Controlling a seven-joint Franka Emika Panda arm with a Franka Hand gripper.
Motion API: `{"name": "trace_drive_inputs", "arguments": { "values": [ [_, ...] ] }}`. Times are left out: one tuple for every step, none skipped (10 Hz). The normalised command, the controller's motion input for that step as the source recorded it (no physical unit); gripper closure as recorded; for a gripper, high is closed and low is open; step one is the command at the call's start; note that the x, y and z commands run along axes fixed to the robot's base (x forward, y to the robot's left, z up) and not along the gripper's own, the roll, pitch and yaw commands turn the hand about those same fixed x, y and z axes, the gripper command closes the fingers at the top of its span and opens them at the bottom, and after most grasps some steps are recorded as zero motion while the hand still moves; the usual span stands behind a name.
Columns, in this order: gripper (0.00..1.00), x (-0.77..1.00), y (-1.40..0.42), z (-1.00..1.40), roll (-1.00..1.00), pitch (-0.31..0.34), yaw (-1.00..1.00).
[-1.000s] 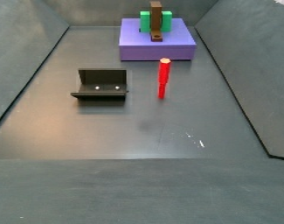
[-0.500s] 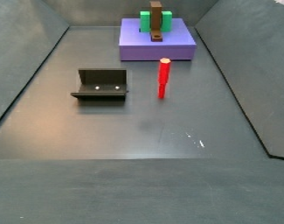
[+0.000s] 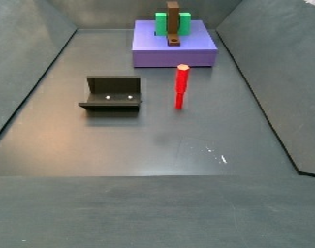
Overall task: Pick up the blue object. Move up. Place the blue object on the fixture. Regrasp the blue object. Move to above the board. Insert the blue object.
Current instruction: Insert the blue object.
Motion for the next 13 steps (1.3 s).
{"name": "trace_drive_inputs", "arguments": {
  "values": [
    [1.00, 0.00, -0.19, -0.59, -0.14, -0.199, 0.17],
    [1.00, 0.05, -0.42, -0.69, 0.06, -0.133, 0.07],
    [1.00, 0.07, -0.44, -0.60, 0.27, -0.043, 0.02],
    [1.00, 0.01, -0.31, -0.54, 0.28, -0.006, 0.00],
    [1.00, -0.01, 0.02, -0.39, 0.15, -0.026, 0.00],
    [1.00, -0.02, 0.11, -0.29, 0.05, -0.036, 0.00],
    [1.00, -0.02, 0.16, -0.21, -0.06, -0.067, 0.00],
    [1.00, -0.04, 0.17, -0.11, -0.11, -0.073, 0.00],
    [1.00, -0.09, 0.15, -0.07, -0.09, -0.044, 0.00],
    [1.00, -0.08, 0.04, -0.11, -0.05, -0.040, 0.00],
    [1.00, -0.07, 0.03, -0.09, -0.03, -0.029, 0.00],
    [1.00, -0.12, 0.00, -0.12, -0.06, -0.043, 0.00],
    [1.00, -0.09, -0.01, -0.14, -0.07, -0.059, 0.00]
  ]
}}
